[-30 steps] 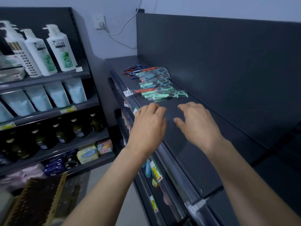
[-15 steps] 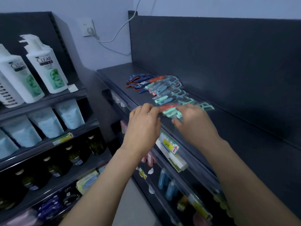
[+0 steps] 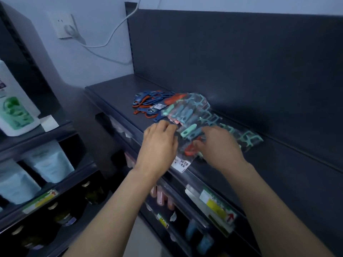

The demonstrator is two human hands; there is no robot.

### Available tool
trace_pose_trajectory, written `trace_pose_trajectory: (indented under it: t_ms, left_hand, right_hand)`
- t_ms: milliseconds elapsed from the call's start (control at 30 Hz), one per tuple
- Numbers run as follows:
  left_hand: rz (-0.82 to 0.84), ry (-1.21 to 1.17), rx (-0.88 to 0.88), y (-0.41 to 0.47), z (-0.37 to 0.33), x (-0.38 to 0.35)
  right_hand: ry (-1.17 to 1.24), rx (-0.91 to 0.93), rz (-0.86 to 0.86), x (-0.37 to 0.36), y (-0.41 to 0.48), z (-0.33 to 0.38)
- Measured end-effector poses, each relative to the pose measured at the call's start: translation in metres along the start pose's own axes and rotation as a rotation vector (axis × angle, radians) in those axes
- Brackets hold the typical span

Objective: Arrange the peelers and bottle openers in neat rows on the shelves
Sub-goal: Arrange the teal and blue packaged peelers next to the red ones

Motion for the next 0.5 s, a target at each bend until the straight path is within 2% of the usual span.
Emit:
trace_pose_trajectory:
  t_ms: [367, 500]
  left_hand:
    - [0.105, -0.118, -0.065, 0.088, 0.042, -0.055]
    - [0.142, -0.147, -0.126, 0.119, 0.059, -0.072]
  right_hand:
    - [-0.052, -0.240, 0.067, -0.028, 0.059, -0.012]
    - [-0.069, -0.380, 0.112, -0.037, 0.066, -0.015]
Point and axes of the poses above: each hand's wrist, its own y-axis towards the middle knuckle, its own x-axis out of the back of the hand, z = x × y, the point moved 10 cm from there along y, towards the middle knuckle, and after that the axes turned 5 degrees about -y, right-handed, at the moved point
